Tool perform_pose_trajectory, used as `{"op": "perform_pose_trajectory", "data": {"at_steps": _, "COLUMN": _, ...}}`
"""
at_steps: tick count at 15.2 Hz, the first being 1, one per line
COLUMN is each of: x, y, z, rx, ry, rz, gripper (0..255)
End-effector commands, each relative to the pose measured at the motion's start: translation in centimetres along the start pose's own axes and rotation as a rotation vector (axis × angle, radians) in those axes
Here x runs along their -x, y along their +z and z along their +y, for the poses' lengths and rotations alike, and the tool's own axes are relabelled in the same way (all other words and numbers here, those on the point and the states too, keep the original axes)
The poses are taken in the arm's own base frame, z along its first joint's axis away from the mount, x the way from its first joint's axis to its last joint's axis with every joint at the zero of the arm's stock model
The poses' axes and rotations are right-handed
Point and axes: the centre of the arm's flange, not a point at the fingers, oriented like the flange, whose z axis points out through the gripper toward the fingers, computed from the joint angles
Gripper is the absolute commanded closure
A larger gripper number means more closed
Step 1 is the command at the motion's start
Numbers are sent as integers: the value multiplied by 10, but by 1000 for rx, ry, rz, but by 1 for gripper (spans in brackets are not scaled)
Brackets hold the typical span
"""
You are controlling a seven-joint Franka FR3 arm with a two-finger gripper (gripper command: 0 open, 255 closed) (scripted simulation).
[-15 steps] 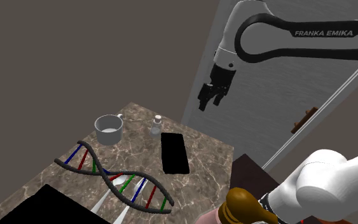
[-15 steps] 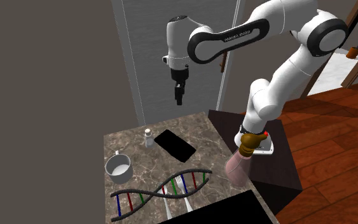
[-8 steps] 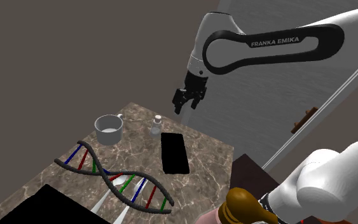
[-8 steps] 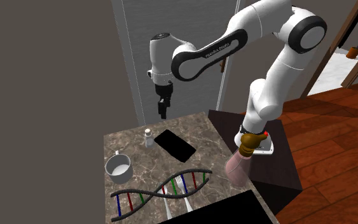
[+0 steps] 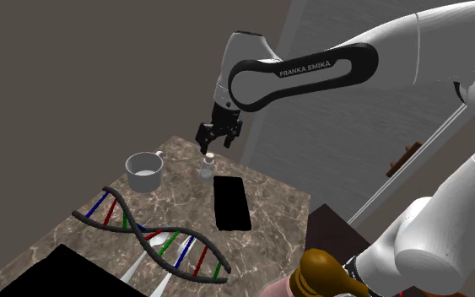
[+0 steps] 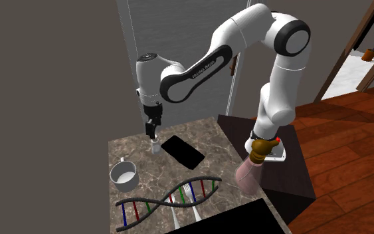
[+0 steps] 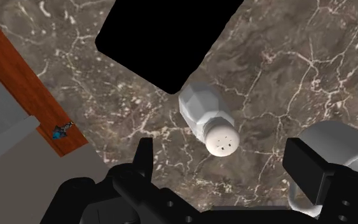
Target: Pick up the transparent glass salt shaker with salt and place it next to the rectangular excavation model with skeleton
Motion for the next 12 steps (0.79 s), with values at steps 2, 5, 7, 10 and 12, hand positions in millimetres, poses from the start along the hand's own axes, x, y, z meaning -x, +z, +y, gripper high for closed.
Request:
{"op": "perform_pose_trajectory", "data": {"at_steps": 2, "x": -5, "y": 15, "z": -6, "rx": -1, "ry": 1, "rz": 3, "gripper": 0}}
{"op": "perform_pose_trajectory", "data": {"at_steps": 5, "x": -5, "y": 30, "z": -6, "rx": -1, "ry": 1, "rz": 3, "gripper": 0}}
{"op": "perform_pose_trajectory", "data": {"at_steps": 7, "x": -5, "y": 41, "z": -6, "rx": -1, "ry": 1, "rz": 3, "gripper": 0}}
{"op": "perform_pose_trajectory", "data": {"at_steps": 10, "x": -5, "y": 44, "z": -6, "rx": -1, "ry": 1, "rz": 3, "gripper": 0}}
{"op": "perform_pose_trajectory", "data": {"at_steps": 12, "x": -5, "y": 44, "z": -6, "rx": -1, "ry": 1, "rz": 3, "gripper": 0}}
